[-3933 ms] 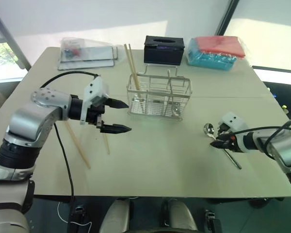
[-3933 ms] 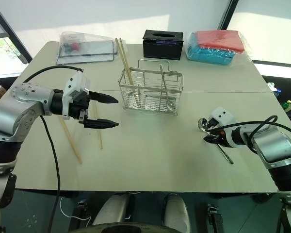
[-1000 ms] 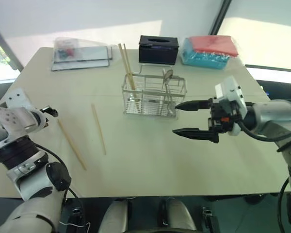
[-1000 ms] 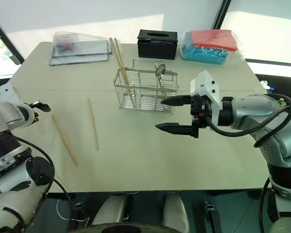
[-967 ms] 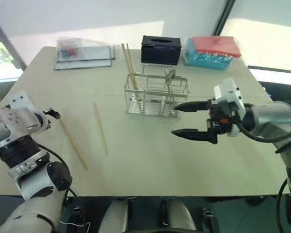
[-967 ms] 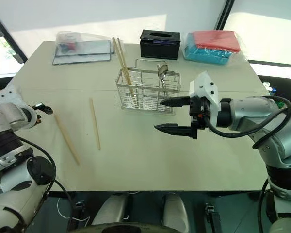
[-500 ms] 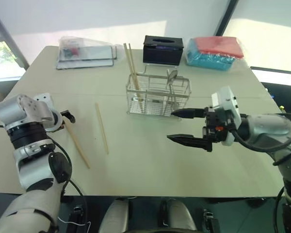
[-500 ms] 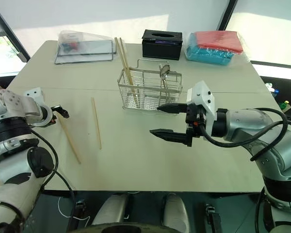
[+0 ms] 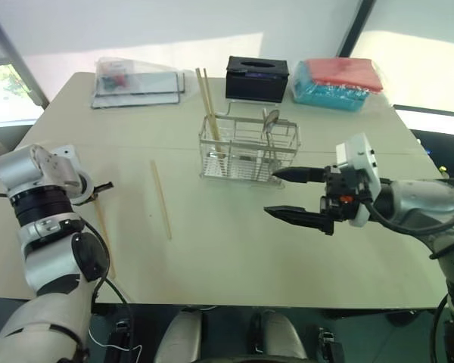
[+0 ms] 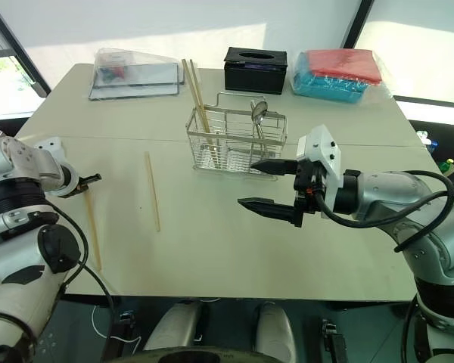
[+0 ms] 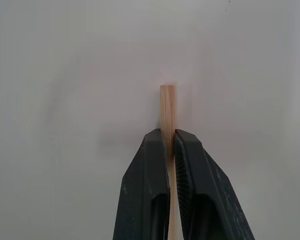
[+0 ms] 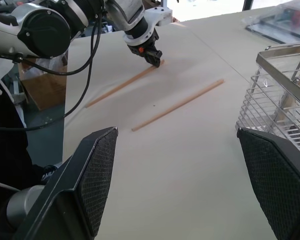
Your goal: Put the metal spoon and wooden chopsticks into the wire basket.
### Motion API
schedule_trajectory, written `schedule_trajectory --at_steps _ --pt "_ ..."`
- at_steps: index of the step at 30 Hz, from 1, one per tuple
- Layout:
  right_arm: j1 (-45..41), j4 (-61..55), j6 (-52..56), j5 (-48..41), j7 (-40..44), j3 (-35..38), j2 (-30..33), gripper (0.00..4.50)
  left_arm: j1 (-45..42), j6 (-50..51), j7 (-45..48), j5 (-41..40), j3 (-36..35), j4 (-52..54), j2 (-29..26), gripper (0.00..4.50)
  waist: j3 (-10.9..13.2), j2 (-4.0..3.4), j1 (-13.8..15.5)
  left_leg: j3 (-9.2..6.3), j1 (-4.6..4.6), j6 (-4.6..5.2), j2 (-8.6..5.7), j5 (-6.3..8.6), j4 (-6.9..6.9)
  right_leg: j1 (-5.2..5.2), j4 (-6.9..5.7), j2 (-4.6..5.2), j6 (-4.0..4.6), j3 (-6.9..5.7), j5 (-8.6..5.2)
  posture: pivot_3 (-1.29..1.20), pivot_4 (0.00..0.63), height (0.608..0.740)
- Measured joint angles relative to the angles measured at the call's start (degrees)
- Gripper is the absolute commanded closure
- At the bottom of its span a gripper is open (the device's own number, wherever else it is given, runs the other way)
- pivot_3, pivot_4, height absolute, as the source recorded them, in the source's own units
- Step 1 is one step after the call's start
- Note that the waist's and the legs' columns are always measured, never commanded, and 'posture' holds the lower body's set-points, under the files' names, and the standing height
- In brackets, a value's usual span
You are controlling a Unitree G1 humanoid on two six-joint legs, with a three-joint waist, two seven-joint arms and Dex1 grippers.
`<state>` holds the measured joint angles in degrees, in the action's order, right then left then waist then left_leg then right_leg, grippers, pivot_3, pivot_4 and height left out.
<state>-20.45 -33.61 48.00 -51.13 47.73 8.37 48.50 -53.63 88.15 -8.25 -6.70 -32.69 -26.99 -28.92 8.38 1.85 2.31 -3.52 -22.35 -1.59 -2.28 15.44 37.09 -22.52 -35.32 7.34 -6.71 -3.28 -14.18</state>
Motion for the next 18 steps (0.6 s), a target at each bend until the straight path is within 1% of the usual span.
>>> schedule_trajectory --at_steps 5,9,11,12,14,16,18 --pt "1.18 0.09 0.0 0.0 0.61 0.78 1.01 0.53 -0.19 -0.66 -0.68 0.44 -2.54 0.13 0.61 4.48 0.0 0.0 -0.01 0.0 0.0 0.0 0.0 0.0 0.0 0.0 0.0 0.0 0.0 0.0 0.0 0.0 0.15 0.667" --pt "2.09 0.15 -0.04 0.24 1.04 1.57 2.24 0.53 -0.14 -5.68 0.56 -0.12 -3.1 0.17 0.63 4.48 0.04 0.09 -0.04 0.0 -0.04 -0.02 0.03 0.0 0.01 -0.03 0.01 0.01 0.0 -0.01 0.0 0.0 0.15 0.667" --pt "2.34 0.27 0.01 0.22 1.06 1.67 2.52 0.53 -0.16 -11.44 3.32 -1.25 -2.69 0.26 0.07 4.48 0.06 0.11 -0.04 0.0 -0.08 -0.06 0.03 -0.02 0.01 -0.07 0.01 0.07 0.0 -0.01 0.0 0.0 0.15 0.667" --pt "2.33 0.34 0.23 0.14 1.0 1.98 2.86 0.53 -0.25 -16.65 5.87 -2.15 -1.96 0.38 -0.79 4.48 0.09 0.16 -0.03 0.0 -0.12 -0.28 0.04 -0.15 0.01 -0.12 0.01 0.08 0.01 -0.01 0.0 0.0 0.15 0.667" --pt "2.26 0.62 0.53 0.07 0.85 2.95 3.63 0.53 -1.84 -25.67 9.97 -3.56 -1.32 0.88 -2.87 4.48 0.13 0.23 -0.02 0.0 -0.15 -0.34 0.05 -0.18 0.01 -0.13 0.04 0.1 0.01 -0.01 0.01 0.0 0.15 0.667" --pt "2.26 0.82 0.58 0.05 0.8 3.82 4.1 0.53 -6.01 -34.76 13.88 -5.4 -1.29 1.37 -4.51 4.48 0.15 0.33 0.1 0.0 -0.18 -0.34 0.05 -0.18 0.01 -0.08 0.12 0.14 0.01 -0.06 0.01 0.0 0.15 0.667" --pt "2.36 0.8 0.67 -0.08 0.53 3.93 4.24 0.53 -11.86 -42.5 16.86 -7.99 -1.52 1.76 -4.7 4.48 0.17 0.36 0.25 -0.01 -0.19 -0.31 -0.02 -0.16 0.02 0.0 0.19 0.26 0.0 -0.14 0.01 0.0 0.15 0.667"
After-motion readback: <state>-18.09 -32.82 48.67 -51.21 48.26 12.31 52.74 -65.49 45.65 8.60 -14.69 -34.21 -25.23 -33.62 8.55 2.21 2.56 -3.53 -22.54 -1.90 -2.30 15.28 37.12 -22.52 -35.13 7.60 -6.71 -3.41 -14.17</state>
